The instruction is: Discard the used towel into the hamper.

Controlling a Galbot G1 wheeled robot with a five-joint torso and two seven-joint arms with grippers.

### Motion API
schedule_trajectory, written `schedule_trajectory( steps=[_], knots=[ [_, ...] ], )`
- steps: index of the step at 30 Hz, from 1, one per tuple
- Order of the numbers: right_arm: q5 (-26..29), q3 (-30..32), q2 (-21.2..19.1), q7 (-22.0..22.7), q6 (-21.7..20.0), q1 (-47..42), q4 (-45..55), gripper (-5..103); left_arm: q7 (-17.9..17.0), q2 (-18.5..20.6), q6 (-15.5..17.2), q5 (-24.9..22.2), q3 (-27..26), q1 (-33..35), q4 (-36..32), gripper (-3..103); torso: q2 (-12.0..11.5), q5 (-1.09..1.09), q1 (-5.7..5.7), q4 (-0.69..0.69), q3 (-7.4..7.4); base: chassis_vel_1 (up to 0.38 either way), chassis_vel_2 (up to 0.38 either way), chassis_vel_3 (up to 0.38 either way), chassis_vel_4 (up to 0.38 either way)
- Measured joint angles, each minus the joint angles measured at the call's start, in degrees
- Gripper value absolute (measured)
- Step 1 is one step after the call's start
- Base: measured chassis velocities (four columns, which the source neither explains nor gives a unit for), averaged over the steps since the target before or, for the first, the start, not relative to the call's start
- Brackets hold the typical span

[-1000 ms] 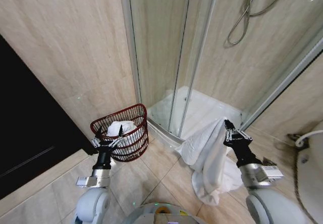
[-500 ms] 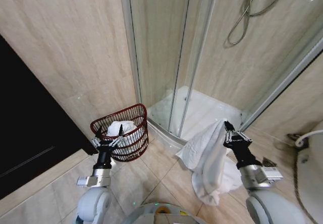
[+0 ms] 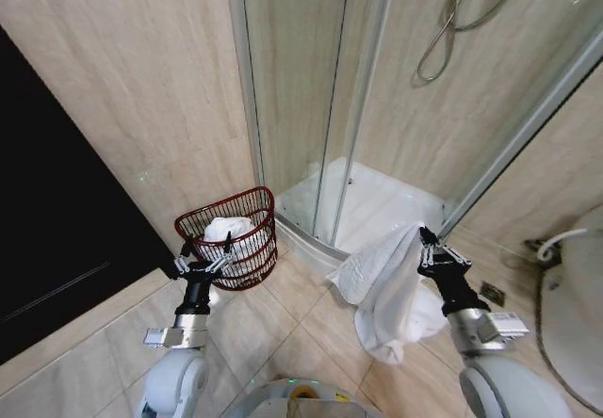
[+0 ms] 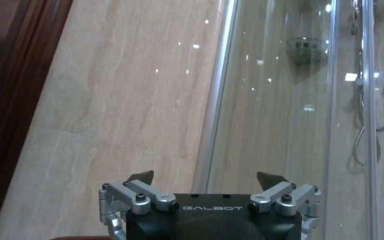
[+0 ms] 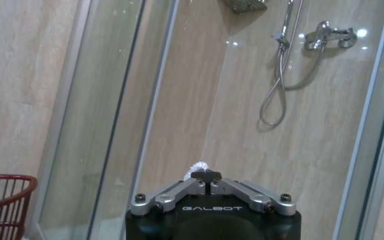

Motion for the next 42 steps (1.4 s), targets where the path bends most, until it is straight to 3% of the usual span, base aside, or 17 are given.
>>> schedule_trajectory(
  steps=[31,42],
  knots=[
    [-0.3,-0.6,-0.3,-1.9,0.6,0.0,0.0,0,0.5,-0.8,-0.4,0.9,0.7,0.2,0.3,100,0.0,0.0,0.0,0.0,0.04,0.087,0.085,0.087,0.084],
    [0.0,0.2,0.0,-2.0,1.6,0.2,0.0,0,-0.4,-1.1,-0.9,4.7,1.7,-0.5,2.1,100,0.0,0.0,0.0,0.01,0.05,0.121,0.124,0.123,0.125]
  ],
)
